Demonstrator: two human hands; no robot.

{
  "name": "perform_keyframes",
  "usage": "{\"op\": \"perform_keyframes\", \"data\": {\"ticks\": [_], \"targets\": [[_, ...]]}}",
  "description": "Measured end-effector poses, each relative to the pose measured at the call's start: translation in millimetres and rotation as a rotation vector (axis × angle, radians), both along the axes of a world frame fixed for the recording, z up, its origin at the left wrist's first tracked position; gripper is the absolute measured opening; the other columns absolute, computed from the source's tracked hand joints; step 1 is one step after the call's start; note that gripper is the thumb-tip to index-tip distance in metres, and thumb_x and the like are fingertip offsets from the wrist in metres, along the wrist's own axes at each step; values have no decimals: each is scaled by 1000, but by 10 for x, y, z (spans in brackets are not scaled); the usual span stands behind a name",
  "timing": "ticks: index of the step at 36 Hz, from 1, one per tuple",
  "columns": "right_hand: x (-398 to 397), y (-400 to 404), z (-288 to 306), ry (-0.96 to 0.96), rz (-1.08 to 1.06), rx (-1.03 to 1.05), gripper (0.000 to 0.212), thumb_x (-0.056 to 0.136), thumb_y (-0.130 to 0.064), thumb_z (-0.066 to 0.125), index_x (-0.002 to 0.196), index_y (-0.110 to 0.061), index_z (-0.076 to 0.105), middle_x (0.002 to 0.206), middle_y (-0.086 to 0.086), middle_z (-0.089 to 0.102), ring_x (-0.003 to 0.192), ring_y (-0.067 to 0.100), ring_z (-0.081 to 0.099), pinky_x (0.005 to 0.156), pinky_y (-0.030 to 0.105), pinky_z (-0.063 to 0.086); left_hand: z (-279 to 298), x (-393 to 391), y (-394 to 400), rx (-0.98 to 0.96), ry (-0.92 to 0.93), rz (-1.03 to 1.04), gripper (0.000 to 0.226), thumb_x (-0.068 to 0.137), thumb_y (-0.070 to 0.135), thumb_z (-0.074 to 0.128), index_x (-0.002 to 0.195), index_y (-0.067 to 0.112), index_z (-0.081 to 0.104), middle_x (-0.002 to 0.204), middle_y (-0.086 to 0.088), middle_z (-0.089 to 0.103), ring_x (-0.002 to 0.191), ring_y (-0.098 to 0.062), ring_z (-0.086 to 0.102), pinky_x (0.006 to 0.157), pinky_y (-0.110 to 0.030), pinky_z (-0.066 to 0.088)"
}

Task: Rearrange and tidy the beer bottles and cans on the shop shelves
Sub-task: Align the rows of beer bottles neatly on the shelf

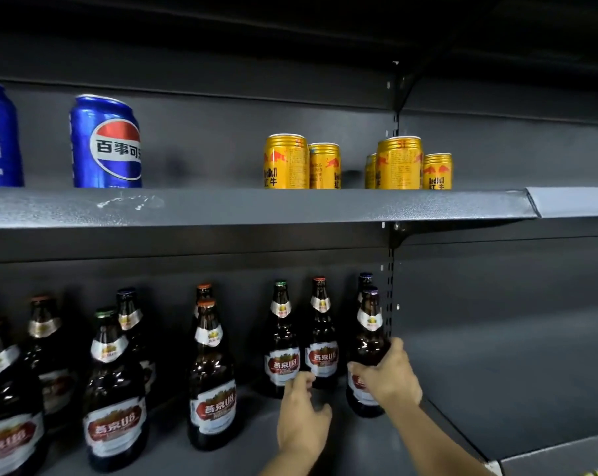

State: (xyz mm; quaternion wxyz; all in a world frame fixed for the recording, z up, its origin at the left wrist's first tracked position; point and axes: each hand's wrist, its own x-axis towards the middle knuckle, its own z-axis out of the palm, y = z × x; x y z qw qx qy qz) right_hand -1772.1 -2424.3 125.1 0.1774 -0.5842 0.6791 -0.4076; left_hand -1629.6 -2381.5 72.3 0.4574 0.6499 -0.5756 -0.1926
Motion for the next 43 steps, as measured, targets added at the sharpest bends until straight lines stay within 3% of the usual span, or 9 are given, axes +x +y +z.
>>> {"op": "perform_keyframes", "data": {"ticks": [6, 9, 12, 15, 26, 30, 34, 38, 43], "targets": [[457, 175, 53, 72, 174, -28, 68, 68, -52, 77, 110, -21, 35, 116, -2, 55, 105, 22, 60, 81, 35, 50, -81, 121, -95, -32, 86, -105, 74, 66, 14, 66, 126, 44, 35, 125, 13, 52, 116, -7, 55, 88, -15, 43], [675, 245, 75, 48, 238, -21, 72, 62, -55, 79, 110, -23, 36, 116, -5, 56, 105, 20, 60, 82, 35, 50, -200, 230, -156, -42, 177, -37, 74, 76, 23, 76, 140, 22, 40, 118, 7, 59, 107, -12, 59, 85, -18, 45], [817, 312, 91, 75, 268, 2, 75, 62, -57, 79, 114, -24, 35, 118, -6, 55, 106, 20, 60, 82, 33, 49, -156, 318, -31, -98, 212, -35, 103, 68, 16, 83, 148, 28, 19, 129, 8, 49, 114, -7, 52, 87, -12, 40], [873, 381, 75, 108, 292, 12, 74, 64, -55, 79, 116, -26, 35, 118, -8, 54, 105, 18, 60, 80, 31, 49, -127, 363, 31, -71, 247, -20, 91, 72, 15, 80, 139, 37, 22, 121, 10, 53, 106, -6, 56, 74, -7, 43], [776, 372, 29, 194, 366, -12, 69, 77, -69, 60, 124, -27, 33, 128, -6, 53, 113, 19, 57, 85, 33, 45, -200, 220, 129, -80, 245, 185, 93, 72, 21, 80, 147, 21, 26, 135, -3, 48, 123, -21, 48, 102, -36, 43], [421, 239, 155, 70, 273, -102, 66, 87, -73, 34, 135, -28, 38, 129, -7, 56, 115, 17, 56, 82, 31, 40, -68, 49, 288, -360, 71, 486, 67, 60, 10, 85, 119, 11, 55, 104, -3, 54, 103, -33, 53, 85, -46, 43], [-90, -14, 307, 1, 20, -217, 53, 93, -60, 39, 129, -21, 45, 124, -2, 59, 111, 20, 56, 81, 34, 44, 129, -200, 284, -495, 52, 366, 48, 69, 11, 79, 101, 31, 50, 89, 16, 48, 88, -12, 52, 69, -32, 47], [-469, -321, 365, 130, -7, -138, 52, 95, -55, 43, 129, -15, 43, 127, 5, 55, 115, 25, 52, 77, 34, 43, 221, -503, 99, -444, 40, 187, 47, 74, 6, 73, 90, 40, 45, 93, 13, 50, 84, -6, 52, 74, -16, 44], [-553, -633, 379, 126, 90, -5, 70, 87, -63, 53, 130, -9, 39, 131, 8, 52, 117, 28, 54, 80, 36, 47, 260, -764, -207, -198, 147, 135, 45, 81, 6, 69, 104, 34, 42, 111, 8, 49, 99, -5, 54, 87, -20, 43]]}}
